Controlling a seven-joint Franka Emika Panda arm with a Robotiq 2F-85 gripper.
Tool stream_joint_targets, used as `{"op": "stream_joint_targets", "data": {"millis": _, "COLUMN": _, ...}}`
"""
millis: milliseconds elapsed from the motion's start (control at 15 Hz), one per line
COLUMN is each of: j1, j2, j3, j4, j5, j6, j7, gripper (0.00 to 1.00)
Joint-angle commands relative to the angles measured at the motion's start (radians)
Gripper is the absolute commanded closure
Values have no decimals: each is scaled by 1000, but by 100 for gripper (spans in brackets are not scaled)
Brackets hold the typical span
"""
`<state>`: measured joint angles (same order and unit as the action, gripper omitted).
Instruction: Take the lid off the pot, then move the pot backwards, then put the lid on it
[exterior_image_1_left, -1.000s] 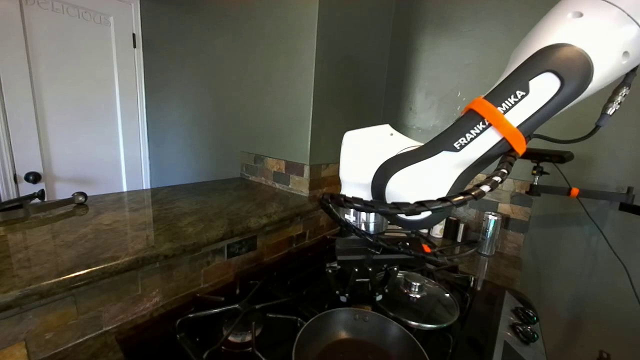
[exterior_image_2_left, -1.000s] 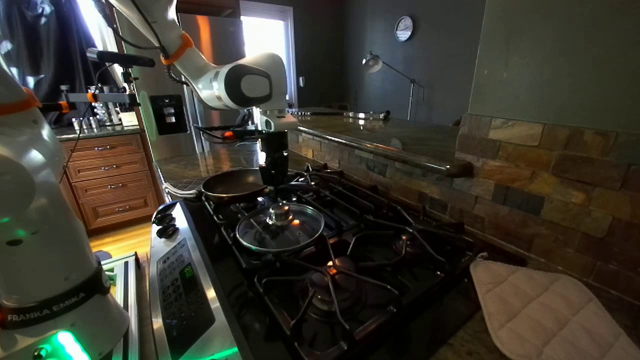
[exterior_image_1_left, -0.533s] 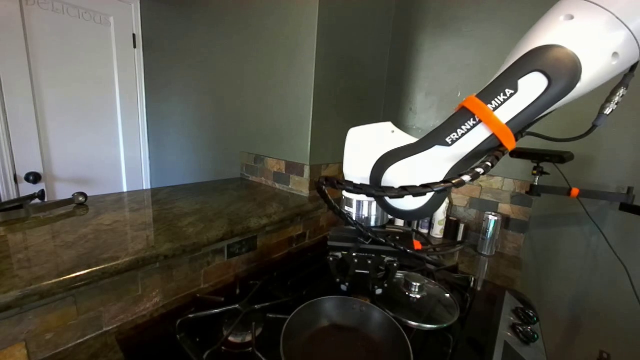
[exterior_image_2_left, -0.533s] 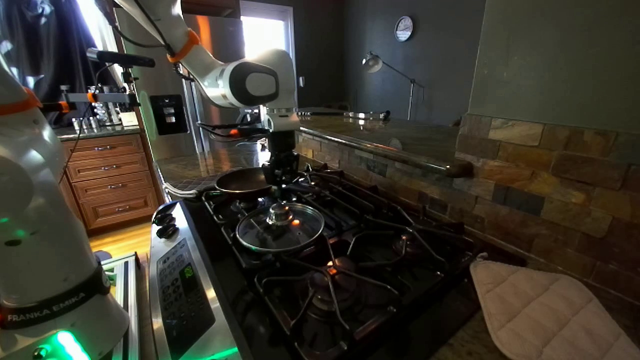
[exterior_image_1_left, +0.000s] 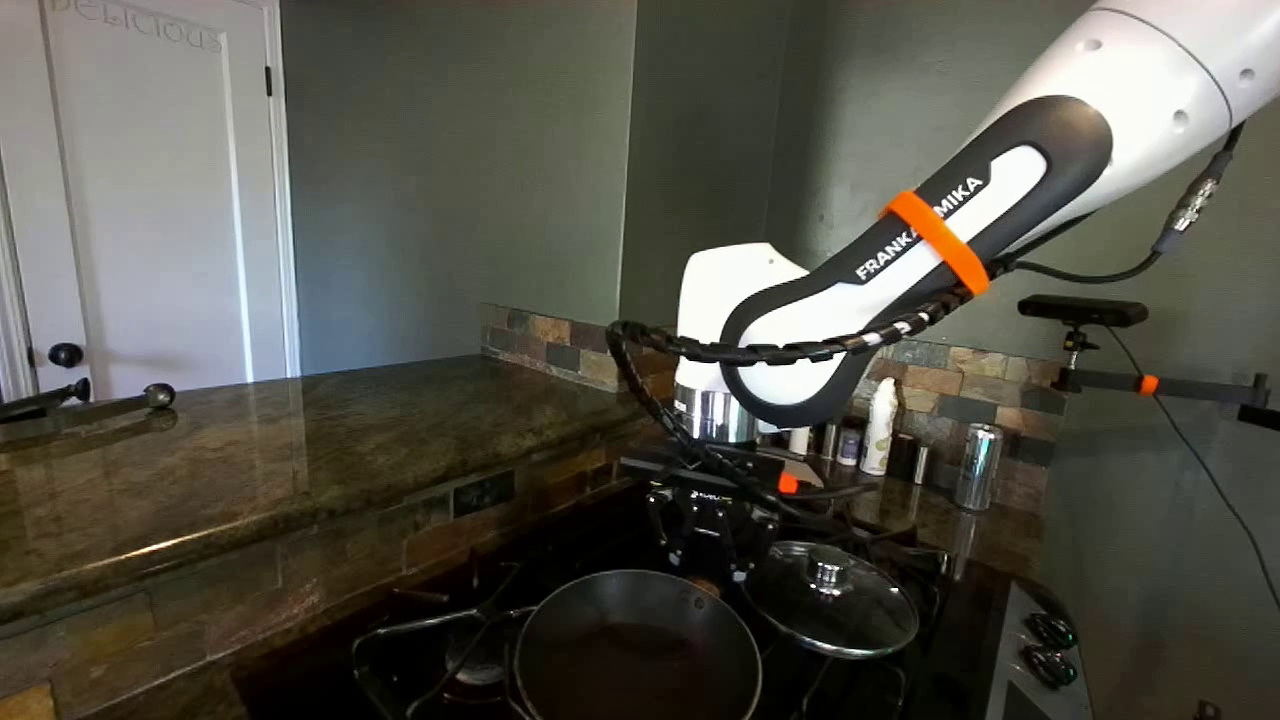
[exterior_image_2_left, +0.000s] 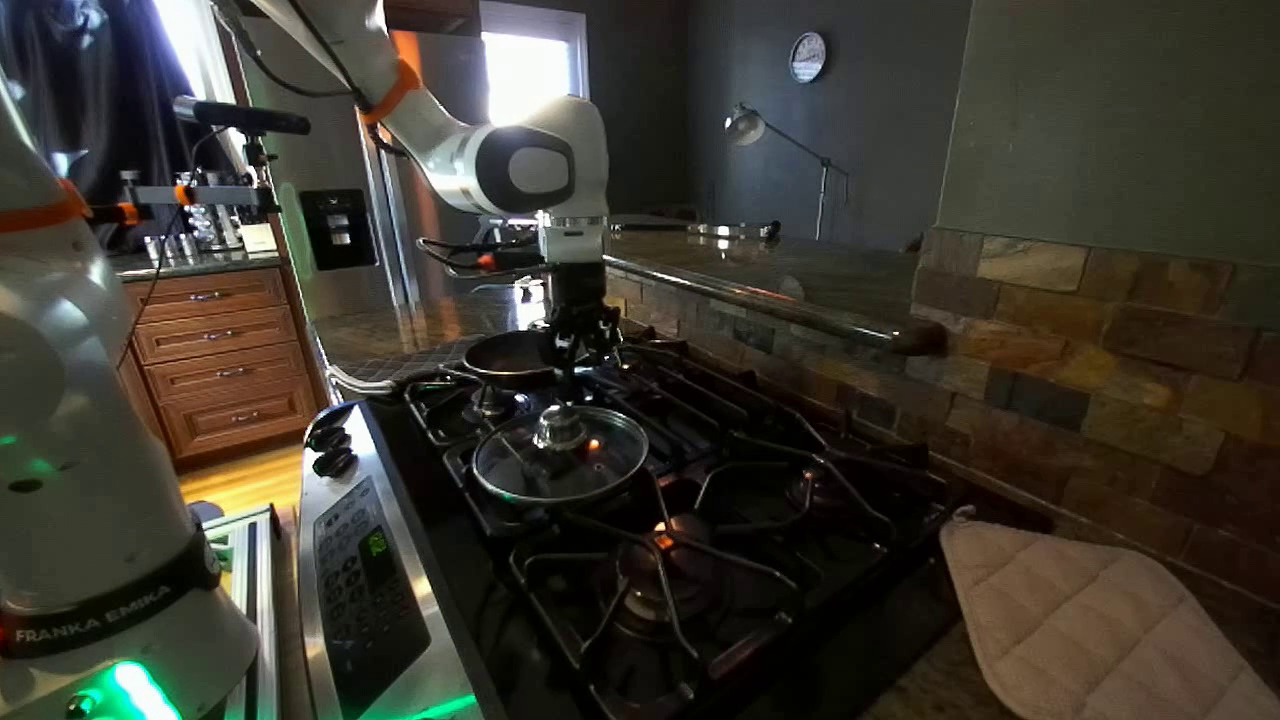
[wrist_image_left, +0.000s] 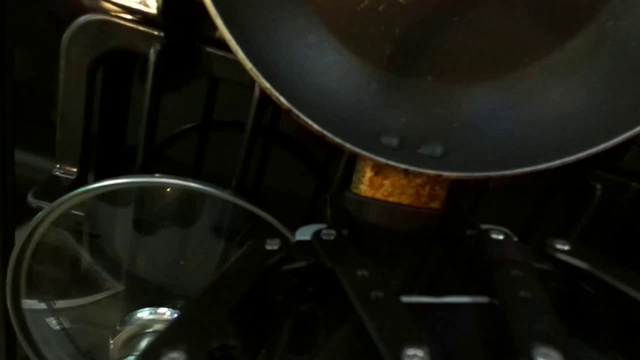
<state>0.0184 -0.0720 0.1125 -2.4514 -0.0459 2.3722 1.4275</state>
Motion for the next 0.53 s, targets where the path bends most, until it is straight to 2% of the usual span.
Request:
{"op": "stream_joint_targets", "data": {"millis": 0, "j1": 8, "j2": 40, "j3": -7, "j4": 58, "j5": -4, "j6": 12, "j7": 81, "gripper": 77}}
{"op": "stream_joint_targets", "data": {"millis": 133, "j1": 12, "j2": 19, "j3": -12, "j4": 38, "j5": -3, "j6": -2, "j7": 40, "gripper": 77}}
{"op": "stream_joint_targets", "data": {"millis": 200, "j1": 12, "j2": 24, "j3": -13, "j4": 44, "j5": -3, "j6": -2, "j7": 40, "gripper": 52}}
{"op": "stream_joint_targets", "data": {"millis": 467, "j1": 12, "j2": 25, "j3": -14, "j4": 43, "j5": -3, "j6": -2, "j7": 39, "gripper": 52}}
